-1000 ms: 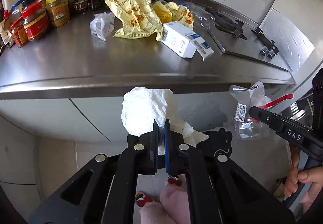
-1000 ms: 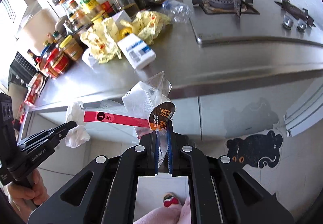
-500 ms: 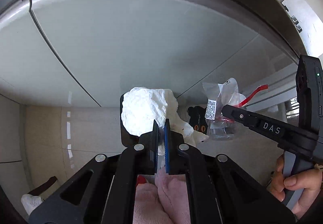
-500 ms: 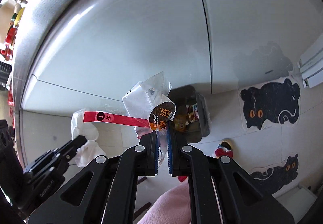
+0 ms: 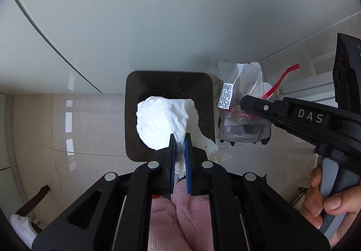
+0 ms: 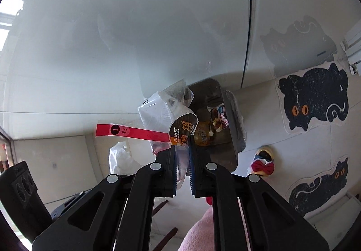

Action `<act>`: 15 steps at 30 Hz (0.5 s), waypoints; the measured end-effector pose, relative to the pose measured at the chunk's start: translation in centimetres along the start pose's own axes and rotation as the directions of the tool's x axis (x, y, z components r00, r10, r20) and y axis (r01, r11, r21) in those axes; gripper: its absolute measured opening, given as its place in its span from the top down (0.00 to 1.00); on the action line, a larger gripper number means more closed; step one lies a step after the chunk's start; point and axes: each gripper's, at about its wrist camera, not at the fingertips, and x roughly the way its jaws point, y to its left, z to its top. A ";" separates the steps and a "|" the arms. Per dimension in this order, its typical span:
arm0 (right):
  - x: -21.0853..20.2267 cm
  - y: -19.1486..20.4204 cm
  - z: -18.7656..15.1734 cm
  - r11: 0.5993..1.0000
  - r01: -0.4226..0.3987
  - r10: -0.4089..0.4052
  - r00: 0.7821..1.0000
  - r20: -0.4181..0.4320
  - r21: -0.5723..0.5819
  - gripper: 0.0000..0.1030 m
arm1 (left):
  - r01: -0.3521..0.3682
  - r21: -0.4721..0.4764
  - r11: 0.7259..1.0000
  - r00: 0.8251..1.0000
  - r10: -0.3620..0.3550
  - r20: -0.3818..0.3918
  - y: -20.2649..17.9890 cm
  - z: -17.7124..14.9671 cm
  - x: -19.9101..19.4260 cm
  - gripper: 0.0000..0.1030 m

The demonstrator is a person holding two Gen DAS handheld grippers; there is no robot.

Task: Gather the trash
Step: 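Lower tissue and clear bag into the bin and open both tools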

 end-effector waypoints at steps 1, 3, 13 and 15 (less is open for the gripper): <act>0.4 0.0 0.1 1.000 -0.002 0.002 1.000 -0.002 0.001 0.88 | 0.002 -0.003 1.000 1.000 -0.002 -0.005 0.0 0.1 0.4 0.94; 1.1 0.1 0.1 1.000 -0.004 0.004 1.000 -0.013 0.011 0.85 | 0.005 -0.003 1.000 1.000 -0.005 -0.010 0.1 0.8 1.0 0.92; 1.7 0.3 1.3 0.999 0.002 -0.001 1.000 -0.021 0.040 0.56 | 0.017 0.004 1.000 1.000 -0.017 0.004 1.0 0.6 1.0 0.67; 1.2 0.5 1.3 0.999 0.004 -0.004 1.000 -0.014 0.042 0.45 | 0.015 0.004 1.000 1.000 -0.015 0.009 1.2 0.6 0.7 0.58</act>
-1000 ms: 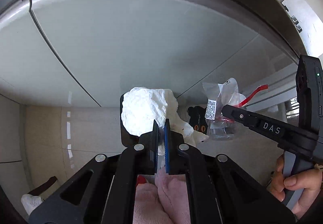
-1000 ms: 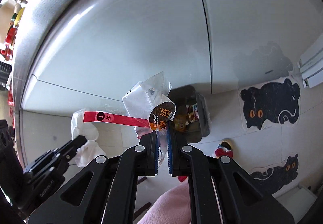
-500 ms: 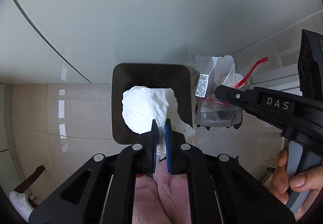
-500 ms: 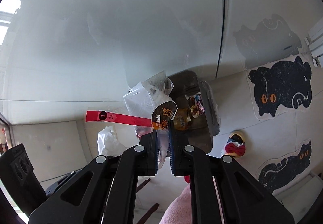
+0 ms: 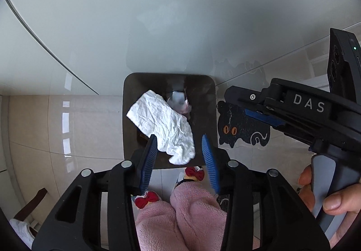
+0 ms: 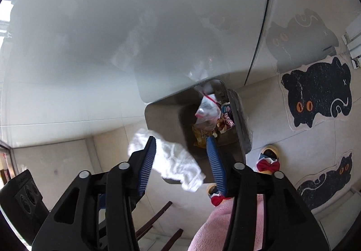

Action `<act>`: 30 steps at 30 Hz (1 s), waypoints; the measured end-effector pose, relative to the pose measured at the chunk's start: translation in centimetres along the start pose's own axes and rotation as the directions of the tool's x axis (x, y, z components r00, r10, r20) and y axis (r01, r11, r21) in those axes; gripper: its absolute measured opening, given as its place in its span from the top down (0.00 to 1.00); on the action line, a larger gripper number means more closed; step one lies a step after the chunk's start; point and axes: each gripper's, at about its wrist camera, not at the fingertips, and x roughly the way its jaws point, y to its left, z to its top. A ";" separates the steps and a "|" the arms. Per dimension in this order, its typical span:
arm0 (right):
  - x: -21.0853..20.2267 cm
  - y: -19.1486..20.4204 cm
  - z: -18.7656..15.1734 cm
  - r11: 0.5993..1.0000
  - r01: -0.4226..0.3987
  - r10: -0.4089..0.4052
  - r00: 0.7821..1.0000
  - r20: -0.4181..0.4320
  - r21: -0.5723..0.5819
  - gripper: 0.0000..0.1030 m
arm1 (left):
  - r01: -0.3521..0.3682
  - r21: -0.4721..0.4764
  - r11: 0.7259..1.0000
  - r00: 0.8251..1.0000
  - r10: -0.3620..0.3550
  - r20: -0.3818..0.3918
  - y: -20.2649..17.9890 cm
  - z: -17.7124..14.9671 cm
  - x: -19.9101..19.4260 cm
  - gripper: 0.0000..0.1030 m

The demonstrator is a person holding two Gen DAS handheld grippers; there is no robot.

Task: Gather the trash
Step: 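Lower tissue and clear bag into the bin and open both tools, then grasp the yellow bag with the left tool while the right tool grasps the medicine box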

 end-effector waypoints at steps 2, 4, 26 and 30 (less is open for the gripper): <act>-0.5 0.2 0.1 1.000 -0.003 0.003 1.000 0.005 0.002 0.42 | -0.005 0.006 1.000 1.000 0.005 0.008 -0.1 0.0 -0.4 0.48; -1.4 0.3 0.1 1.000 -0.005 0.005 1.000 0.020 0.002 0.31 | -0.009 0.008 1.000 1.000 0.009 0.015 -0.2 0.0 -1.1 0.41; -29.1 7.5 -3.0 0.977 0.031 0.057 0.917 0.395 -0.213 0.03 | -0.029 0.079 0.996 0.953 0.004 0.303 -2.5 0.8 -23.5 0.08; -33.1 9.2 -1.8 0.961 0.091 0.052 0.869 0.492 -0.263 0.03 | -0.038 0.071 0.997 0.933 0.010 0.359 -2.9 2.4 -27.7 0.08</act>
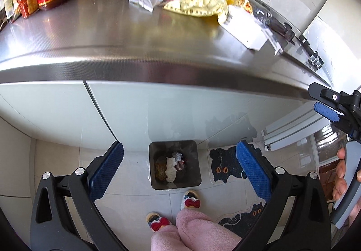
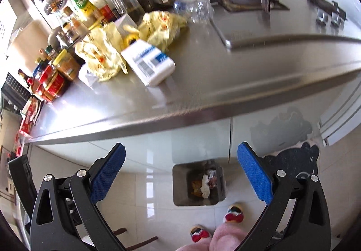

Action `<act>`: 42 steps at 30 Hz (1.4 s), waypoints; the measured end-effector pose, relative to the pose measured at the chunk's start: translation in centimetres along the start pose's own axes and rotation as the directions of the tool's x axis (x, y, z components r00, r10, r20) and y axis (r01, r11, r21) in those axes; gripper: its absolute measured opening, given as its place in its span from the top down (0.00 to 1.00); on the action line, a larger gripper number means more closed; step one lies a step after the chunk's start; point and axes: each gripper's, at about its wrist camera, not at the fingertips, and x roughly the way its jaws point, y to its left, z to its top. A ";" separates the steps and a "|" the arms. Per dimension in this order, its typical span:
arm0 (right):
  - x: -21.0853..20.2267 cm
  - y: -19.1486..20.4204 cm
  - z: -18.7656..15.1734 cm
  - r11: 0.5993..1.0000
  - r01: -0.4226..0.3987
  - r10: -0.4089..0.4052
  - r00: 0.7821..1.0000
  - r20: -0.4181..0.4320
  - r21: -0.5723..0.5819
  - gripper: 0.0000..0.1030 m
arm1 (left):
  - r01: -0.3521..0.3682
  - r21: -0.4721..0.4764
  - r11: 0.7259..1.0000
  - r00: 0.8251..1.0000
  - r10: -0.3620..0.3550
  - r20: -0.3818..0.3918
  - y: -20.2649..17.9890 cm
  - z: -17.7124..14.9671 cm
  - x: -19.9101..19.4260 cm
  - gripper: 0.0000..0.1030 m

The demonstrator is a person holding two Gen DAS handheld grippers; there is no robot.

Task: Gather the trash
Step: 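Grasp the yellow bag with the left tool while the right tool grasps the medicine box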

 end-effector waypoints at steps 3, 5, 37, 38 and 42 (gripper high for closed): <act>-0.3 0.4 2.2 0.997 0.024 -0.021 0.999 0.044 -0.071 0.03 | -0.006 -0.015 1.000 1.000 0.006 0.029 0.3 2.8 -2.0 0.08; -0.1 0.6 3.3 0.994 0.025 -0.018 0.998 0.061 -0.110 0.03 | -0.009 -0.019 1.000 0.999 0.009 0.045 0.4 4.9 -3.2 0.08; 10.2 3.4 9.5 0.921 -0.163 0.140 0.986 -0.091 -0.355 0.33 | 0.026 -0.068 0.997 1.000 -0.025 0.008 -1.7 21.4 5.9 0.43; 10.4 3.5 9.5 0.918 -0.172 0.145 0.984 -0.102 -0.357 0.42 | 0.036 -0.064 0.997 0.999 -0.035 0.009 -1.7 21.4 6.0 0.50; 10.0 3.7 9.2 0.908 -0.185 0.156 0.982 -0.106 -0.376 0.52 | 0.048 -0.028 0.998 0.999 -0.047 0.023 -2.4 21.4 5.8 0.67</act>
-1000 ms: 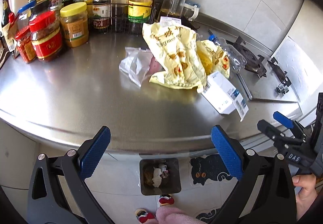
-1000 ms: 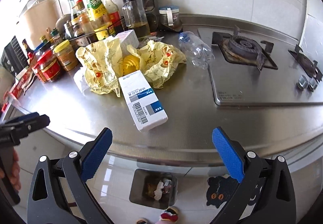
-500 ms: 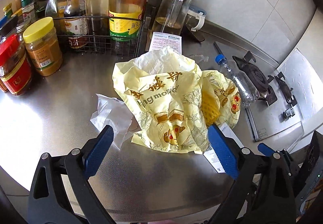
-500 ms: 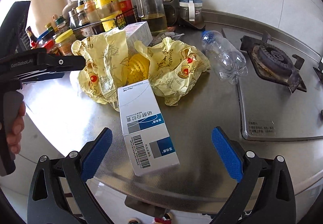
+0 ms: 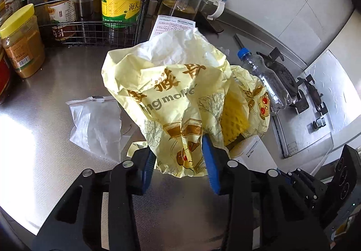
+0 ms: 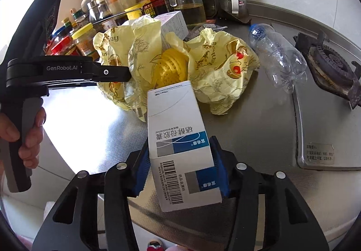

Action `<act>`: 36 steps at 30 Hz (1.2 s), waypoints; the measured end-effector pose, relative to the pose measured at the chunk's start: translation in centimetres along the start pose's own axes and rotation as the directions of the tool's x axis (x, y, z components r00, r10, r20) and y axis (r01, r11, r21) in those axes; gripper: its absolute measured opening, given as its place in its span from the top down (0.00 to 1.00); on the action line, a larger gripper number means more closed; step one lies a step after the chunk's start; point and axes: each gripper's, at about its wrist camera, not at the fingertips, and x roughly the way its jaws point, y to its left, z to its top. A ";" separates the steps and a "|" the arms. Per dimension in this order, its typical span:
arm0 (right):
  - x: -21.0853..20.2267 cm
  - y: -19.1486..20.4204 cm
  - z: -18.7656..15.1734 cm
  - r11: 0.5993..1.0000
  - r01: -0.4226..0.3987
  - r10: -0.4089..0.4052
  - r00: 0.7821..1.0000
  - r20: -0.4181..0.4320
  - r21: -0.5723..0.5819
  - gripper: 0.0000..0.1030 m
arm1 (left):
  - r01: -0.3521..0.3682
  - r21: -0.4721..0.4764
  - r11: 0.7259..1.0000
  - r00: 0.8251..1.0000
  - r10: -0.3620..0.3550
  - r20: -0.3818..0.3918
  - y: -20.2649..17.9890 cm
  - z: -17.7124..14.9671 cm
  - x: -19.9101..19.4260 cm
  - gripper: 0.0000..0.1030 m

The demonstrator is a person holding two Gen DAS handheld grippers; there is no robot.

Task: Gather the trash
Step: 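Grasp the yellow bag with the left tool while the right tool grasps the medicine box, then carry yellow bag and medicine box to the bin and release both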

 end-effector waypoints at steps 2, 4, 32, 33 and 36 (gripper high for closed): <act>-0.2 0.0 -0.2 1.000 -0.017 0.017 1.000 0.000 0.004 0.53 | -0.004 0.018 1.000 1.000 0.004 0.003 -0.4 -0.1 -0.1 0.76; -0.6 0.0 -0.4 1.000 -0.023 0.023 1.000 0.005 0.010 0.53 | -0.004 0.030 1.000 1.000 0.004 0.008 -0.7 -0.1 -0.4 0.89; -12.1 5.9 -11.5 0.999 0.009 -0.010 0.999 0.033 0.037 0.53 | 0.023 0.114 0.993 0.998 -0.030 0.059 -4.1 -15.4 -13.9 0.94; -12.0 5.9 -12.4 0.999 0.009 -0.009 1.000 0.015 0.042 0.53 | 0.026 0.116 0.993 0.998 -0.031 0.046 -4.0 -16.4 -13.9 0.94; -11.2 6.0 -15.1 0.998 0.011 -0.008 0.999 -0.044 0.064 0.53 | 0.037 0.104 0.994 0.999 -0.037 0.001 -3.5 -19.0 -13.3 0.94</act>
